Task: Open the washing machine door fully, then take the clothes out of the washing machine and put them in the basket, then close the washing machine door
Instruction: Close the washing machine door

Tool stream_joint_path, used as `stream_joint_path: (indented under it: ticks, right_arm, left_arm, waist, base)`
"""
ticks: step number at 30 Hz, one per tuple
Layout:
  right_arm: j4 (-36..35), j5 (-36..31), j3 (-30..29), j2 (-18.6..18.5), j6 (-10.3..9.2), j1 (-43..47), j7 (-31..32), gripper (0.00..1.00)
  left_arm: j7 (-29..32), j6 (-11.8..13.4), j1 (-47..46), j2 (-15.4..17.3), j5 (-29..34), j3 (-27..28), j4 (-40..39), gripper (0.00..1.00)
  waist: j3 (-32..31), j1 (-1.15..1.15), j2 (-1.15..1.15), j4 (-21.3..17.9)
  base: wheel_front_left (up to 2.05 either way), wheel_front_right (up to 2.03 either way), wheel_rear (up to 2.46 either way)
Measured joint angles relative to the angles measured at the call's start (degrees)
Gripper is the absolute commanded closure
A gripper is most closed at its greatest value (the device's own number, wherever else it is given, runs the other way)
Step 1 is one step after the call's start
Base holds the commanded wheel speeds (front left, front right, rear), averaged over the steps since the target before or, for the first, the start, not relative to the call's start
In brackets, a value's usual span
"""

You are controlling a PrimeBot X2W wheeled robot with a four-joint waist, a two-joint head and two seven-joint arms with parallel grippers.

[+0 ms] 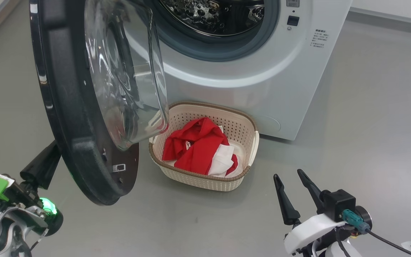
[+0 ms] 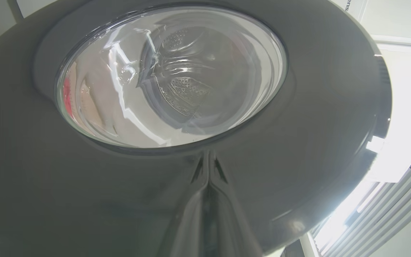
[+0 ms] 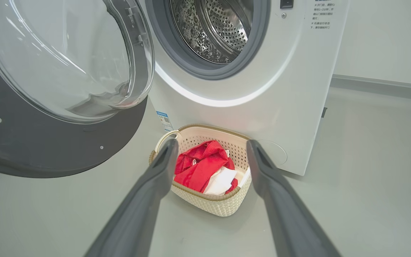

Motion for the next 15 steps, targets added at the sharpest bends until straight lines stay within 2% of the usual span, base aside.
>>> stream_joint_path:
  ticks: [15]
  right_arm:
    - [0.4,0.0,0.4,0.0,-0.4,-0.9,0.0,0.0]
  left_arm:
    - [3.4,0.4,0.2,0.6,-0.4,-1.8,-3.1,1.0]
  waist:
    - [-0.2,0.0,0.0,-1.4]
  base:
    - [0.0,0.0,0.0]
